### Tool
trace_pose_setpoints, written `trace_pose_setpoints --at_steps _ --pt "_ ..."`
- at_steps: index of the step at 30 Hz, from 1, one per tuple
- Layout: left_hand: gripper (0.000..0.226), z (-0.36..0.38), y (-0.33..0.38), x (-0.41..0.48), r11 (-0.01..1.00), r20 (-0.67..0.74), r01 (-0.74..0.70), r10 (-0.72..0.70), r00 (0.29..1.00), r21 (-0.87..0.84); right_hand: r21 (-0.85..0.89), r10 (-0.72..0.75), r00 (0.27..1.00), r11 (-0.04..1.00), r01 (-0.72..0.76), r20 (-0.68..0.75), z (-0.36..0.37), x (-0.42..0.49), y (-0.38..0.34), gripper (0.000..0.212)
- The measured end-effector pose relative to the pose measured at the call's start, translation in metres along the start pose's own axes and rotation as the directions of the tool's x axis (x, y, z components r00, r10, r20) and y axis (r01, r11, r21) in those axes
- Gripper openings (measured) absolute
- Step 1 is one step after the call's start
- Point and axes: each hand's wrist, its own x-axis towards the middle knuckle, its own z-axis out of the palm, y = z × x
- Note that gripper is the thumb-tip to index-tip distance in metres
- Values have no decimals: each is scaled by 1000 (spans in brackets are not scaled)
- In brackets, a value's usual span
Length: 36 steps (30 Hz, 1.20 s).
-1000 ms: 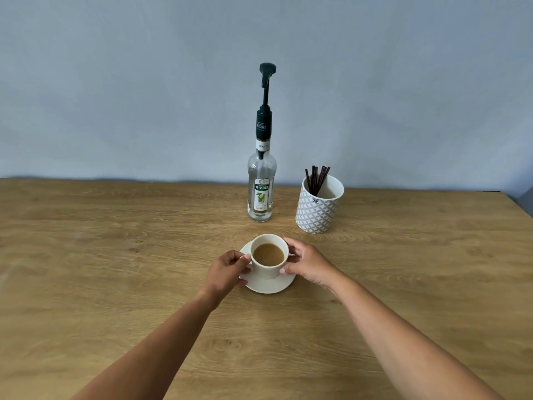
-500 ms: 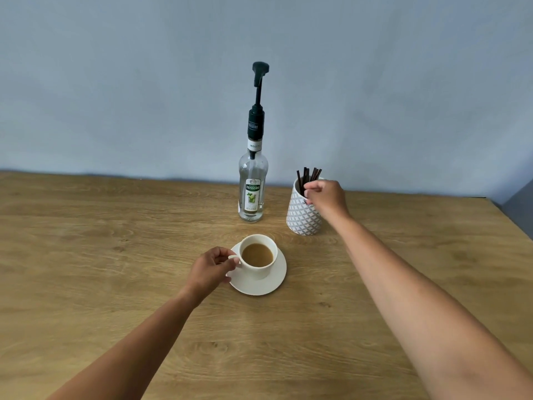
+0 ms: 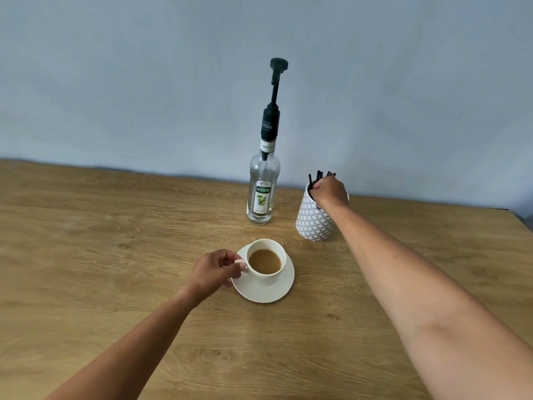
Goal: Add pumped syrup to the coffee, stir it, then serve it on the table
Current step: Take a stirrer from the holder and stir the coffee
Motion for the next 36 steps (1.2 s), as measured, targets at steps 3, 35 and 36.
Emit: trace_pose_setpoints --at_steps 3,35,36 --pt "15 -2 -1 1 1000 12 2 -2 1000 8 -34 -10 1000 999 10 2 3 0 0 23" --pt "13 7 3 -12 1000 -44 -29 29 999 0 515 -304 950 805 294 -67 -11 -131 1 14" --pt "13 8 3 -13 999 -49 -33 33 998 4 485 -305 952 827 286 -42 0 -135 6 13"
